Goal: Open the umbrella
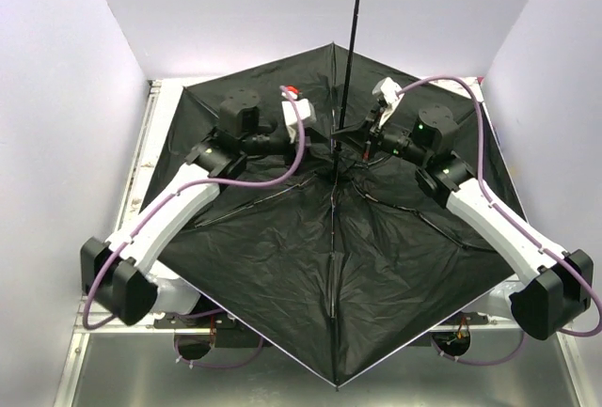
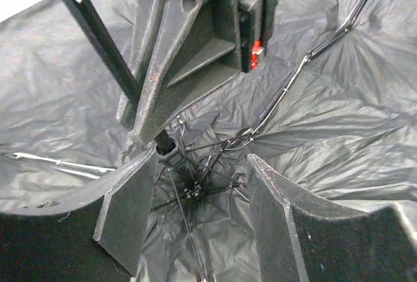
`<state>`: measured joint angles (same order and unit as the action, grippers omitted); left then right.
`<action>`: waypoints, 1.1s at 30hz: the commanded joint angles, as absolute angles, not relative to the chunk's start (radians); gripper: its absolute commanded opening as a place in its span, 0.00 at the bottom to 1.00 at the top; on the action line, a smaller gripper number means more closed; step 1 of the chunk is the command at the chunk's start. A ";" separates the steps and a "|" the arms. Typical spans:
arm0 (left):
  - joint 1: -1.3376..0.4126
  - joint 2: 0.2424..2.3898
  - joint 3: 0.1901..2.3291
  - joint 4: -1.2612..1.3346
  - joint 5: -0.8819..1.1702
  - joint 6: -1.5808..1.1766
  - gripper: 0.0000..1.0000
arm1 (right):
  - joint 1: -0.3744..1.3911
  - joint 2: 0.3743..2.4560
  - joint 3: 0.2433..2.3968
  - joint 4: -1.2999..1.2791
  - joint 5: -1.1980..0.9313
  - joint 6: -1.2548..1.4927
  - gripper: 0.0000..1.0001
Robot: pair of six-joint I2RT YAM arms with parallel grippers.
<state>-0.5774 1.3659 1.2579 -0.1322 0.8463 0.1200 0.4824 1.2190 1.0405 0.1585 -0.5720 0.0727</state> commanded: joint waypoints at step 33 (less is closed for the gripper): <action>-0.606 1.424 1.455 0.195 0.648 -0.292 0.00 | 0.511 1.191 0.801 0.116 -0.642 -0.128 0.12</action>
